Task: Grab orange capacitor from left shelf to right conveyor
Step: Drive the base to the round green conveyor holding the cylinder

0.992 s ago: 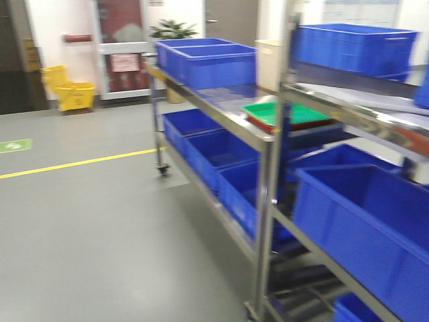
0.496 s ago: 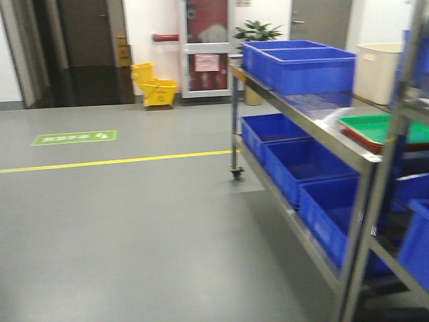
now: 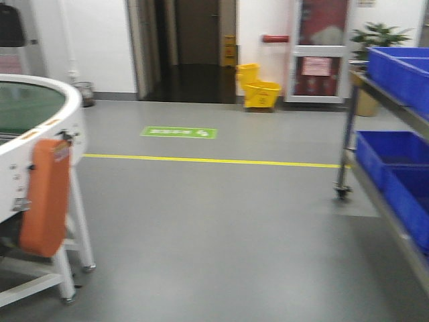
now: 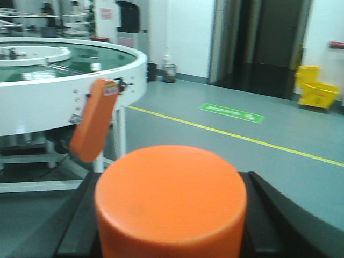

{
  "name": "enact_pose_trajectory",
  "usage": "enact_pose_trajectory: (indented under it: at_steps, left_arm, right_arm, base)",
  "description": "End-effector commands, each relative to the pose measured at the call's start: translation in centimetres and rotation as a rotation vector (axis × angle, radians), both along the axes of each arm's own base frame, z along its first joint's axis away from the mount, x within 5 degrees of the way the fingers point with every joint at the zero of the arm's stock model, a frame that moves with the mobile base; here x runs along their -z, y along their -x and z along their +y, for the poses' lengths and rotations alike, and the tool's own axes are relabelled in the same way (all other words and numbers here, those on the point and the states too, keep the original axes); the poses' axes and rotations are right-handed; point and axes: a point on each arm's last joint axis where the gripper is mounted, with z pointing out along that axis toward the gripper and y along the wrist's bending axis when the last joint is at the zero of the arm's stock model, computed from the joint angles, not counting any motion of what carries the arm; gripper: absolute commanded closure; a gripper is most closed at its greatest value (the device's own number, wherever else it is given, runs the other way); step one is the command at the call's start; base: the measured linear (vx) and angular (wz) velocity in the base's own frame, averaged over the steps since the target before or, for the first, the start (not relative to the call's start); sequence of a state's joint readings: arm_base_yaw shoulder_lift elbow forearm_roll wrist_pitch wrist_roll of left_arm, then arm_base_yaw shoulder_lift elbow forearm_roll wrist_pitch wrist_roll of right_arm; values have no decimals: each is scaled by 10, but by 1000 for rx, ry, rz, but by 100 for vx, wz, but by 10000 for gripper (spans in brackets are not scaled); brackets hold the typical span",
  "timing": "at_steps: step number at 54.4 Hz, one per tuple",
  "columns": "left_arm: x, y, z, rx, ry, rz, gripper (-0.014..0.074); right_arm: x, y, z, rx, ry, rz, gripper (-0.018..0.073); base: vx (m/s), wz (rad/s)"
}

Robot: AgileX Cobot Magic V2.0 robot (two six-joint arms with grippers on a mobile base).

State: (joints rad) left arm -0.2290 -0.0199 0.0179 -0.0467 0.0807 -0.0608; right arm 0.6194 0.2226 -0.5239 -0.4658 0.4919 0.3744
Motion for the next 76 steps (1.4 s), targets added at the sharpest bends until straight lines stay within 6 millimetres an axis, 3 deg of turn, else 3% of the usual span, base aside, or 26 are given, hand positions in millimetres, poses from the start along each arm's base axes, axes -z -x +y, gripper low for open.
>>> enact_pose_trajectory:
  at_steps: [1,28,76]
  left_arm:
    - [-18,2,1,5,37,-110,603]
    - [-18,2,1,5,37,-109,603]
    - [-18,2,1,5,37,-109,603]
  right_arm:
    - [-16,2,1,-22,-21,-98,567]
    - [-16,4,0,-25,-29,-110,567]
    - [-16,4,0,-24,-28,-109,567]
  base:
    - [26,69]
    - [30,58]
    - [42,37]
